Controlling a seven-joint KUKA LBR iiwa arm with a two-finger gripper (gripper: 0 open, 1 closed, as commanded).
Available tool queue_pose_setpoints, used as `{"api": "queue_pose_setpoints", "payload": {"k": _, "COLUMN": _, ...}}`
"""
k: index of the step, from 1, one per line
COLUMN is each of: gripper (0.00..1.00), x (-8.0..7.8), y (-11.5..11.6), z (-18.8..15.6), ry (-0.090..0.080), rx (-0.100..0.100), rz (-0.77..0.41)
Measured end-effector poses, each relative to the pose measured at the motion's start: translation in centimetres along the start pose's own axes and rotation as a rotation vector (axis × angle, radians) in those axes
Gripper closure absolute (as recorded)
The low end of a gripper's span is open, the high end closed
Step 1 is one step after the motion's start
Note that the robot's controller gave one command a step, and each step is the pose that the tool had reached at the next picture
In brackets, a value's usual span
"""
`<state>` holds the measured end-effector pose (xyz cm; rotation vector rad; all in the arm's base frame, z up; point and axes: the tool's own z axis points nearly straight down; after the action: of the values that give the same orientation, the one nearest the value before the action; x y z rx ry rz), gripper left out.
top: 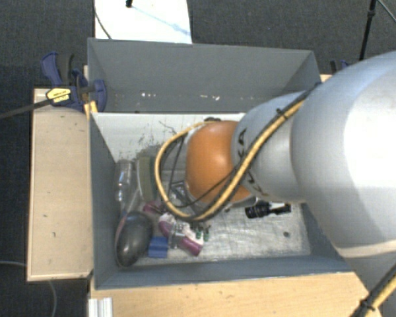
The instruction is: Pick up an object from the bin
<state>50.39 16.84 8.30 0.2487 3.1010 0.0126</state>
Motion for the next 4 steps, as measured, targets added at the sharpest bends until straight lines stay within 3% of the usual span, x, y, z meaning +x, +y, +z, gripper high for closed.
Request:
{"api": "queue_pose_setpoints", "payload": {"k": 1, "gripper": 0.0, "x": 0.1, "y": 0.0, "z": 0.2, "ry": 0.001, "rx": 0.0, "rz": 0.002}}
{"api": "queue_pose_setpoints", "payload": {"k": 2, "gripper": 0.0, "x": 1.9, "y": -1.7, "z": 0.1, "ry": 0.025, "rx": 0.01, "rz": 0.168}}
{"api": "queue_pose_setpoints", "payload": {"k": 3, "gripper": 1.0, "x": 1.8, "y": -1.7, "z": 0.0, "ry": 0.022, "rx": 0.01, "rz": 0.173}}
{"api": "queue_pose_setpoints", "payload": {"k": 4, "gripper": 1.0, "x": 1.1, "y": -0.8, "z": -11.4, "ry": 0.022, "rx": 0.009, "rz": 0.174}}
